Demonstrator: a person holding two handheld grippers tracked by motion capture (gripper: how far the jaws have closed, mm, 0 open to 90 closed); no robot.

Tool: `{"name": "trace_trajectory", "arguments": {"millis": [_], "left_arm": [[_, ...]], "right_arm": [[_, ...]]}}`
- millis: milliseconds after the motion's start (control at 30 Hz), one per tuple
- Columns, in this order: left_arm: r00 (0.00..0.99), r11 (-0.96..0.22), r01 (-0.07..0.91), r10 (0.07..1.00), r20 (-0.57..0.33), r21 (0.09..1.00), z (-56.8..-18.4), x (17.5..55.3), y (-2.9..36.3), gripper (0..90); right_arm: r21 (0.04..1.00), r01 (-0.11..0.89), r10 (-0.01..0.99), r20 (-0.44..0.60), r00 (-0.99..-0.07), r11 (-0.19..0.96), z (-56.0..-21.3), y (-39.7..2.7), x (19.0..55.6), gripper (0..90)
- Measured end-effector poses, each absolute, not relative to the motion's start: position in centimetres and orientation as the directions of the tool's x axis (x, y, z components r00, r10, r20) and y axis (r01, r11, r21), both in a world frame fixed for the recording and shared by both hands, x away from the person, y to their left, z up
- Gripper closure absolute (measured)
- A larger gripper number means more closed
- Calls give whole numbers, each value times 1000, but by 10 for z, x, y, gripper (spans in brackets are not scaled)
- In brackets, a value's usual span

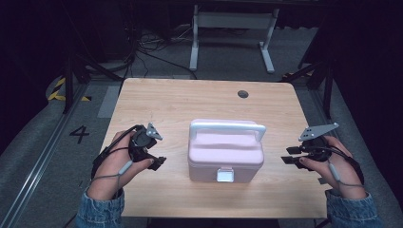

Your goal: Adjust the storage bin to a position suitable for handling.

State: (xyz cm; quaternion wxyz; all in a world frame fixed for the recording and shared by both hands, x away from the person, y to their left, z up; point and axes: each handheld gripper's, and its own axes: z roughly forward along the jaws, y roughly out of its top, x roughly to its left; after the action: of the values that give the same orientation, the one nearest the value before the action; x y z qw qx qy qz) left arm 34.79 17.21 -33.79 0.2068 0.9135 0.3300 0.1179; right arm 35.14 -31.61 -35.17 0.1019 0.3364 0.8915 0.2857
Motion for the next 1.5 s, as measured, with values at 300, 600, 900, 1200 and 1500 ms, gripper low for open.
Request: {"name": "trace_trajectory", "arguments": {"millis": [300, 600, 900, 1200, 1500], "left_arm": [[724, -617, 555, 688, 40, 558, -333, 349, 167, 313], [731, -641, 543, 679, 71, 542, -332, 354, 163, 301], [755, -588, 472, 654, 43, 657, -321, 359, 146, 331], [795, -591, 406, 604, 49, 697, -313, 365, 119, 379], [845, -534, 321, 535, 18, 782, -317, 374, 100, 425]], "right_arm": [[592, 564, 688, 23, -726, 575, -352, -323, 347, 563], [592, 577, 702, 27, -712, 562, -356, -326, 343, 549], [583, 606, 724, 43, -688, 541, -363, -332, 336, 545], [617, 604, 744, 44, -666, 505, -356, -342, 316, 533], [637, 610, 770, 39, -637, 472, -358, -351, 314, 540]]}}
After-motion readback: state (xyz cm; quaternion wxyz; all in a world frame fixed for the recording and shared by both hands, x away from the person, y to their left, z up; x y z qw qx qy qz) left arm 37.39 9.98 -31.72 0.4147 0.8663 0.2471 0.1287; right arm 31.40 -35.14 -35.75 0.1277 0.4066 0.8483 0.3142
